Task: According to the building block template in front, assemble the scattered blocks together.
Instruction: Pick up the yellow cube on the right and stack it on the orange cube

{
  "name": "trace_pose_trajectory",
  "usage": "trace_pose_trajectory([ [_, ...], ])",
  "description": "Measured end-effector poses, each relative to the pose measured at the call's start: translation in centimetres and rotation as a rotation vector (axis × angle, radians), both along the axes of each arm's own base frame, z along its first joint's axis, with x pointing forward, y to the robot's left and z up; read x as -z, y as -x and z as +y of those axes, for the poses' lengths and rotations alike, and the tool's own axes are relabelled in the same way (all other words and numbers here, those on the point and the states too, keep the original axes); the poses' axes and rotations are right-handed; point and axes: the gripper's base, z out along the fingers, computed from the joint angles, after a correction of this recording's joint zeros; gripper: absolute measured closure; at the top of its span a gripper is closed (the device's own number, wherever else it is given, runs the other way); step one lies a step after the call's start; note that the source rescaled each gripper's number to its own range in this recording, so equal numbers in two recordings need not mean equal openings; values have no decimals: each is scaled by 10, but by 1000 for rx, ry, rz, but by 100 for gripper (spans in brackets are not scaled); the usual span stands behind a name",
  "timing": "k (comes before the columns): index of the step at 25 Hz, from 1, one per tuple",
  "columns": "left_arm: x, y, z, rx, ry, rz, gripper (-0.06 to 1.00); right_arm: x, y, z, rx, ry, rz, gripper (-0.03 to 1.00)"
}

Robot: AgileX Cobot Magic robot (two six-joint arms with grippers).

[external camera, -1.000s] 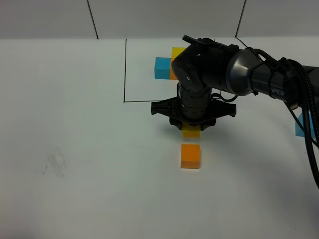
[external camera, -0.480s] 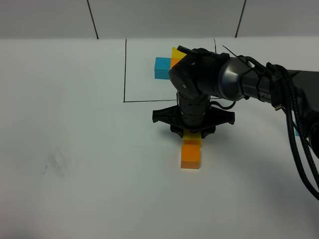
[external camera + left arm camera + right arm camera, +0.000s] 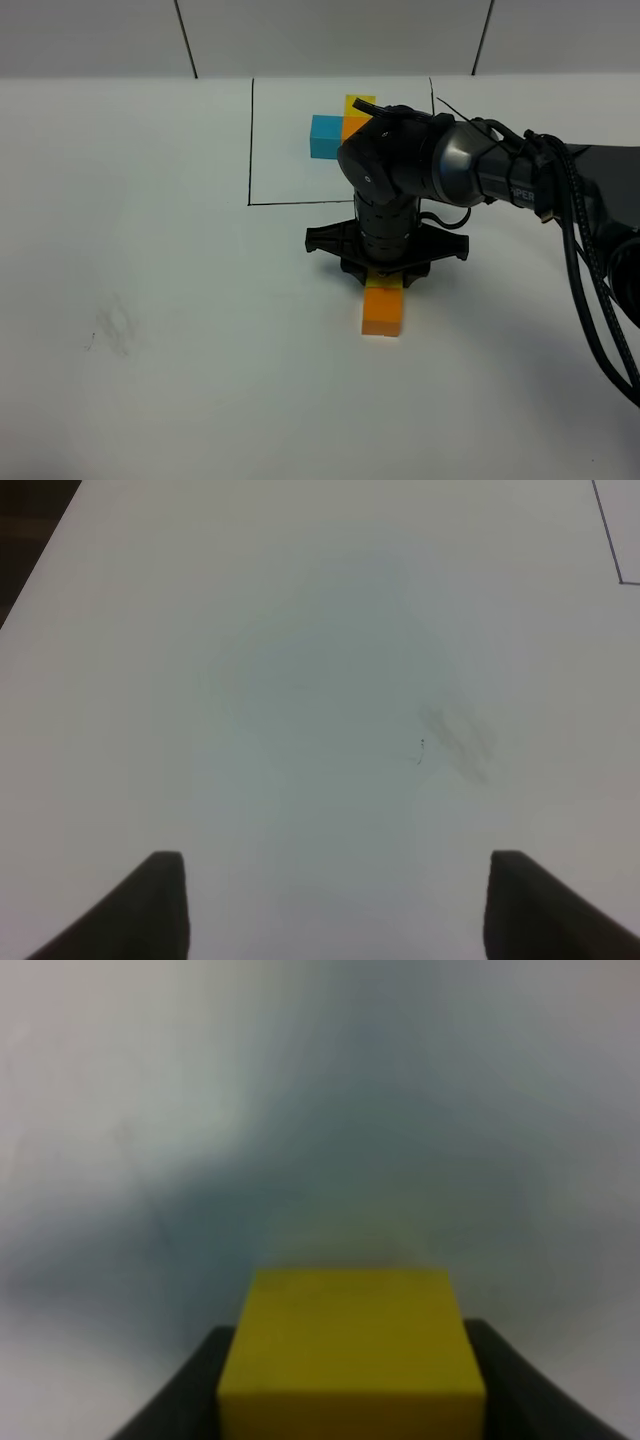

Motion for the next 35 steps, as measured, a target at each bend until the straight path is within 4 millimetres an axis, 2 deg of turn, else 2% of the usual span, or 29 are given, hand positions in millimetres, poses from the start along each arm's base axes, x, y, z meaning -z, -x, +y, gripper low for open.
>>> trace_pose_trajectory([
  [35, 0, 0, 0, 1, -1, 0, 54, 3, 4, -2, -35, 28, 55, 77],
])
